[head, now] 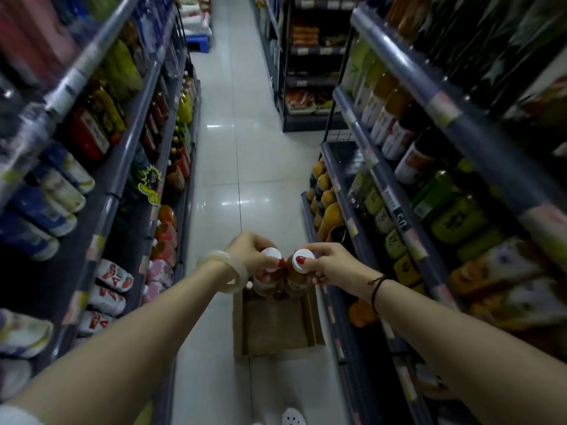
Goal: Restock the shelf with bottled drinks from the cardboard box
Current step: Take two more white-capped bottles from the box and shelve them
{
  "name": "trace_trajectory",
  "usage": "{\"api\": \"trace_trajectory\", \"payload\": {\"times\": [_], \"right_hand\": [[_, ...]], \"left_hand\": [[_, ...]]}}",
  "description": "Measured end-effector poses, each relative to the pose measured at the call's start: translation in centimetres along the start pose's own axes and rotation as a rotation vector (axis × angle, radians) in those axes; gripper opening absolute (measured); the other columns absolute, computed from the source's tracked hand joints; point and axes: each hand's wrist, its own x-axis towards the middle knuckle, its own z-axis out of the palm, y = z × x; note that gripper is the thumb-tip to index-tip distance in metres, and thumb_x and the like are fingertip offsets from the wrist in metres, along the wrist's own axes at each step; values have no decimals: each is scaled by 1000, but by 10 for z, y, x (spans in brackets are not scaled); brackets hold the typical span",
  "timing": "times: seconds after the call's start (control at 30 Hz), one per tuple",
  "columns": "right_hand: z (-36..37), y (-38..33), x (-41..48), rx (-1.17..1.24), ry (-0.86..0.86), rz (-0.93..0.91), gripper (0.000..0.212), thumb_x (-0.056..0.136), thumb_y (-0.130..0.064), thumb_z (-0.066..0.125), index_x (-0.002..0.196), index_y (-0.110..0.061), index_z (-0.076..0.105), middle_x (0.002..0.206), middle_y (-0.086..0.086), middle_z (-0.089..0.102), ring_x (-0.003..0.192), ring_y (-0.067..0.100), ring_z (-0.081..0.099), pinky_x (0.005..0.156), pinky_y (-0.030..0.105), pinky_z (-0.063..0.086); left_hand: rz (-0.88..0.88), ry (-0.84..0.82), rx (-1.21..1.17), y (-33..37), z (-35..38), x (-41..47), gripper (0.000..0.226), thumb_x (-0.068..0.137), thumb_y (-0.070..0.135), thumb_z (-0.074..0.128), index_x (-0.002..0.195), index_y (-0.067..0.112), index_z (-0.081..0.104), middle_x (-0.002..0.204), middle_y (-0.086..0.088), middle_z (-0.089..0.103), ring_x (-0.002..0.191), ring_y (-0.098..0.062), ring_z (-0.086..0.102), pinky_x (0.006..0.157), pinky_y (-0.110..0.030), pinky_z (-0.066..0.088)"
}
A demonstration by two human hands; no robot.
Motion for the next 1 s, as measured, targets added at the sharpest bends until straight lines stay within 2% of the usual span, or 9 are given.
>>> {"api": "trace_trajectory", "payload": {"times": [0.1,0.2,0.37,0.47,0.57,0.73,0.87,1.0], "right_hand": [[-21,-28,-26,8,16,-45,44,86,-18,66,129,-12,57,99,10,68,61,11,61,51,18,50],[-39,-51,-51,23,70,-81,39,86,-20,67,123,-12,61,88,8,69,56,11,60,50,20,50],[-69,-72,-87,69,110,-140,29,87,-18,66,115,-11,66,88,9,70,60,14,59,52,21,49],[-82,-83,-108,52,164,-160,29,86,-18,67,115,-13,67,93,9,70,60,12,59,52,21,49],[-92,-93,-128,77,222,-171,20,87,-13,65,106,-13,70,88,10,70,58,13,57,51,21,48],[-100,-101,-159,120,305,-173,12,88,-9,62,92,-17,70,79,8,68,52,12,56,45,19,46],[-100,-103,-183,172,378,-165,19,90,-9,61,107,-12,68,86,12,68,54,15,56,47,20,46],[-95,-100,-205,219,507,-162,20,88,-11,64,108,-11,70,96,20,70,65,19,59,55,24,47]], "left_hand": [[55,-10,68,44,-13,-14,16,79,12,72,96,12,74,78,1,69,76,-12,66,59,-18,52],[115,-29,144,83,-21,-24,19,79,14,73,98,12,73,77,3,68,77,-12,66,61,-19,52],[174,-41,190,131,-21,-34,21,80,17,73,100,12,73,88,-5,72,86,-18,69,77,-31,60],[220,-41,217,156,-19,-41,20,80,17,73,99,11,74,92,-8,73,88,-20,69,78,-30,59],[251,-57,238,179,-16,-49,23,80,19,73,101,9,74,96,-10,73,93,-23,69,84,-35,59],[335,-107,293,208,-14,-60,22,82,17,72,102,8,73,97,-10,71,90,-22,67,81,-32,58],[453,-164,367,224,-12,-65,10,82,16,72,92,16,73,80,0,68,74,-12,64,60,-16,53],[535,-260,393,238,-10,-68,12,82,14,71,93,11,75,81,-6,71,67,-13,64,59,-21,53]]}}
